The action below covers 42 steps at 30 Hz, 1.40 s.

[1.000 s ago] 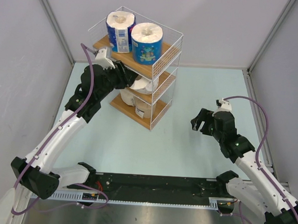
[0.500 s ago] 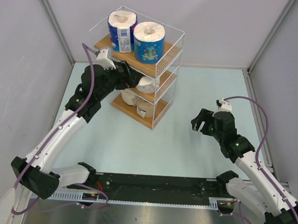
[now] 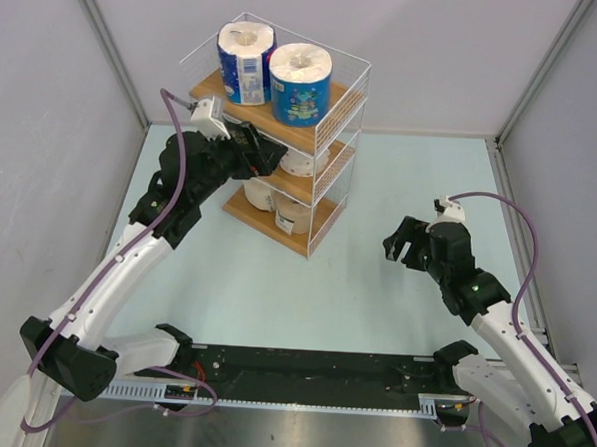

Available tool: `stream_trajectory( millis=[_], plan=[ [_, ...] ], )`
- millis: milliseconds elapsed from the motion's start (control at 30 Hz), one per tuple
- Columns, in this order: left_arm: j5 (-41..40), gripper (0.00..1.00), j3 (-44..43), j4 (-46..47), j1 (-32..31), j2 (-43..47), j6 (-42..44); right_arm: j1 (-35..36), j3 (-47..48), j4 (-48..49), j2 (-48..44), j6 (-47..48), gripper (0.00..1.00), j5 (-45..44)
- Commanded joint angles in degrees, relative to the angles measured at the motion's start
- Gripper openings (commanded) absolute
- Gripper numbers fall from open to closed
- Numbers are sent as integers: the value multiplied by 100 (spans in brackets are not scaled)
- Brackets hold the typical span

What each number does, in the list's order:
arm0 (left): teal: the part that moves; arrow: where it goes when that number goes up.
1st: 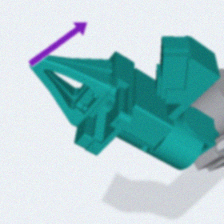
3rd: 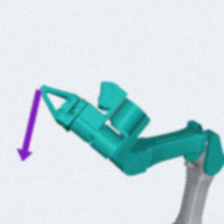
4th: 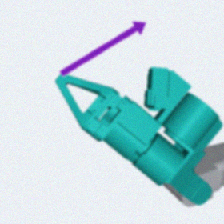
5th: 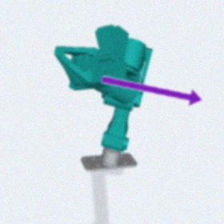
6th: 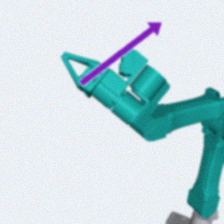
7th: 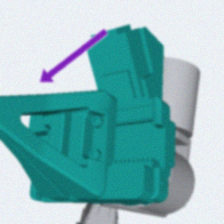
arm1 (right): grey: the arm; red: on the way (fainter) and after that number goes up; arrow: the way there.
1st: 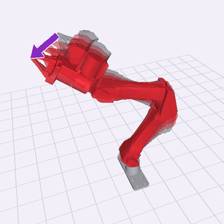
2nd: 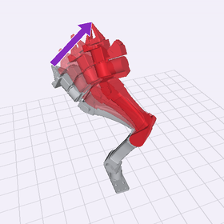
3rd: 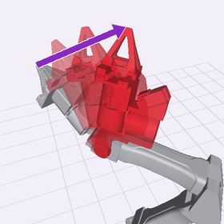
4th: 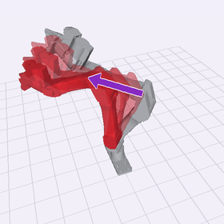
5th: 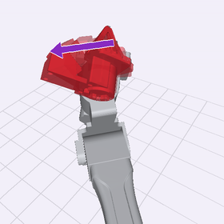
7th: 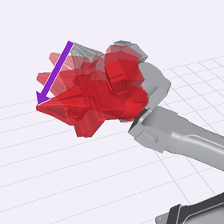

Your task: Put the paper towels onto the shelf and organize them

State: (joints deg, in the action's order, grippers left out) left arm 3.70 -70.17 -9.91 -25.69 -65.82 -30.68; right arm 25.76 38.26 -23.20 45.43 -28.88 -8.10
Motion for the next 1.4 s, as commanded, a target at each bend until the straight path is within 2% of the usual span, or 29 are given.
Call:
stream_trajectory(
  millis=[0,233,400,500,633,733,867,967,1033,1367],
  plan=[
    [-28,97,-58,895,29,333,-220,-18,-29,246,-52,-21,81,63],
    [-353,98,599,842,196,895,-228,-62,-29,307,-131,23,81,71],
    [-353,92,1294,1165,784,1265,-746,-124,-29,413,-122,41,81,203],
    [-204,82,1549,1447,1127,1265,-1036,-141,-29,413,-131,67,81,265],
    [24,64,1743,2070,1417,1151,-1370,-203,-29,369,-183,85,81,309],
    [183,57,1796,2466,1532,966,-1573,-212,-29,325,-218,76,81,318],
    [218,58,1779,2845,1576,686,-1678,-238,-29,220,-280,93,81,291],
    [140,62,1718,2951,1585,518,-1626,-247,-38,167,-324,85,81,282],
    [-10,69,1674,2925,1585,465,-1582,-255,-29,141,-350,93,81,274],
    [-599,72,1559,3083,1585,140,-1274,-317,-29,70,-438,129,81,300]
  ],
)
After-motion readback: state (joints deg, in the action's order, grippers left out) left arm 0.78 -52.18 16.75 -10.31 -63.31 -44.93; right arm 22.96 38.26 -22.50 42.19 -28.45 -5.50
